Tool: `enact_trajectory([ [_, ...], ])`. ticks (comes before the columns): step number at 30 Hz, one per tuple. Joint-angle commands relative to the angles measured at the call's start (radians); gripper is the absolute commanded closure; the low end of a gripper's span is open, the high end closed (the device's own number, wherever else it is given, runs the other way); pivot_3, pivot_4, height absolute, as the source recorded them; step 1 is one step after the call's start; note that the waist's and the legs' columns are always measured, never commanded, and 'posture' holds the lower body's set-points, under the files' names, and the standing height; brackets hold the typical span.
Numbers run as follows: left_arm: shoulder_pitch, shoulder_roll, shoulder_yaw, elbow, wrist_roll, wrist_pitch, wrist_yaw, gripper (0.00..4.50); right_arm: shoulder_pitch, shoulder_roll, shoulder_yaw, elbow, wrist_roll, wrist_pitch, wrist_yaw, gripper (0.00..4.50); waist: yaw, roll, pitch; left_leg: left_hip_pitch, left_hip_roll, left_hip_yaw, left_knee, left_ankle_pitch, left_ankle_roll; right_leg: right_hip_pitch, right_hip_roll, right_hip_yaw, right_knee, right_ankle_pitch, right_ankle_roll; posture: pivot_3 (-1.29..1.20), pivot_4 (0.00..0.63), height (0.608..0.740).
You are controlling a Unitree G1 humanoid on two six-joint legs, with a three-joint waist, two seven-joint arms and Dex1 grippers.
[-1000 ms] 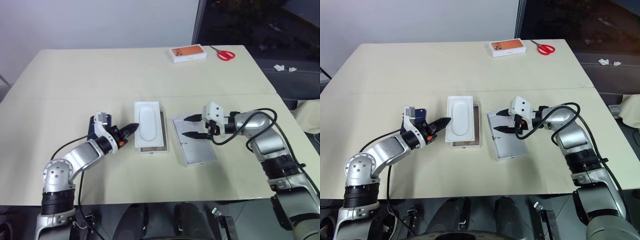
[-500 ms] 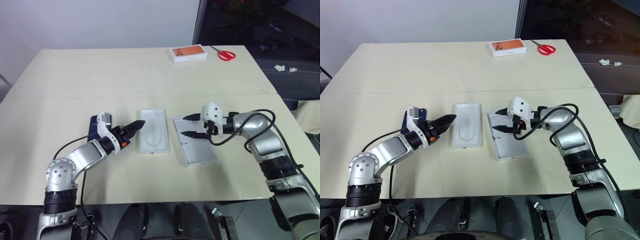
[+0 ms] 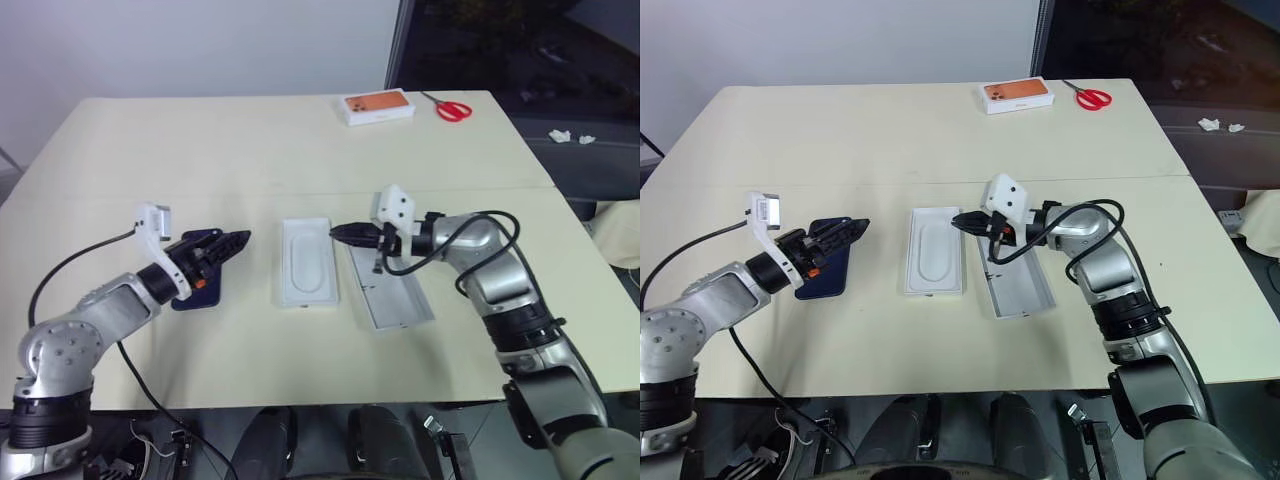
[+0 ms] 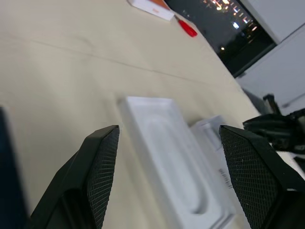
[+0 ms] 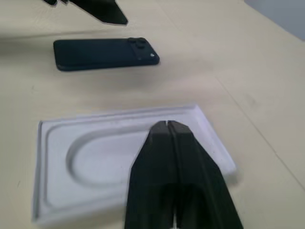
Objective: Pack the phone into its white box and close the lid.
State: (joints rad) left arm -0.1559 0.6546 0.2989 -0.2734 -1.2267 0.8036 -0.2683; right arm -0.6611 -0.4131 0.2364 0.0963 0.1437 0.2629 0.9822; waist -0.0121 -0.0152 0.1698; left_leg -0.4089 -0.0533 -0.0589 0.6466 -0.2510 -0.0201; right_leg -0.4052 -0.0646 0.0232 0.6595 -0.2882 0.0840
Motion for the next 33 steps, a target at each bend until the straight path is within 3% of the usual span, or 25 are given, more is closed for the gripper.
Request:
enact_trajectory([
  [1,0.008,0.002,0.042,-0.022,0.056,-0.056,-0.079,0.97,-0.012,0.074,0.073,-0.021,-0.079,-0.004,-0.096,4.47,0.0,0.0,0.0,0.0,0.0,0.0,0.0,0.0,0.0,0.0,0.0,0.0,0.0,0.0,0.0,0.0,0.15,0.74],
  [4,0.018,-0.005,0.037,-0.037,0.115,-0.085,-0.108,0.97,-0.012,0.109,0.115,-0.004,-0.137,-0.012,-0.147,4.47,0.0,0.0,0.0,0.0,0.0,0.0,0.0,0.0,0.0,0.0,0.0,0.0,0.0,0.0,0.0,0.0,0.15,0.74],
  [13,0.038,-0.023,0.037,-0.059,0.195,-0.091,-0.116,0.97,0.0,0.043,0.335,0.096,-0.43,-0.197,-0.173,4.47,-0.003,0.0,0.0,0.0,0.0,0.0,-0.001,0.0,0.0,-0.001,0.0,0.0,0.0,0.0,0.0,0.0,0.15,0.74],
  [19,0.03,-0.046,0.039,-0.068,0.207,-0.085,-0.11,0.97,-0.002,0.059,0.3,0.083,-0.415,-0.194,-0.158,4.47,-0.005,0.0,0.0,0.0,0.0,0.0,-0.001,0.0,0.0,0.0,0.001,0.0,0.0,0.0,0.0,0.0,0.15,0.74],
  [24,0.027,-0.049,0.038,-0.062,0.223,-0.085,-0.116,0.97,-0.02,0.131,0.146,0.055,-0.227,-0.032,-0.13,4.47,-0.005,0.0,0.0,0.0,0.0,-0.001,-0.001,-0.001,0.001,0.0,0.001,0.0,0.0,0.0,0.0,0.0,0.15,0.74],
  [27,0.022,-0.049,0.042,-0.051,0.221,-0.078,-0.118,0.97,-0.032,0.147,0.054,0.029,-0.117,0.069,-0.1,3.6,-0.003,0.0,0.0,0.0,0.0,-0.001,-0.001,-0.002,0.004,0.0,0.0,0.0,0.001,0.0,0.0,0.0,0.15,0.74],
  [33,0.029,-0.032,0.05,-0.036,0.238,-0.082,-0.156,0.97,-0.028,0.122,-0.007,-0.046,0.003,0.191,-0.04,0.54,-0.003,0.0,0.0,0.0,0.0,-0.001,-0.001,-0.003,0.005,0.0,0.0,0.0,0.0,0.0,0.0,0.0,0.15,0.74],
])
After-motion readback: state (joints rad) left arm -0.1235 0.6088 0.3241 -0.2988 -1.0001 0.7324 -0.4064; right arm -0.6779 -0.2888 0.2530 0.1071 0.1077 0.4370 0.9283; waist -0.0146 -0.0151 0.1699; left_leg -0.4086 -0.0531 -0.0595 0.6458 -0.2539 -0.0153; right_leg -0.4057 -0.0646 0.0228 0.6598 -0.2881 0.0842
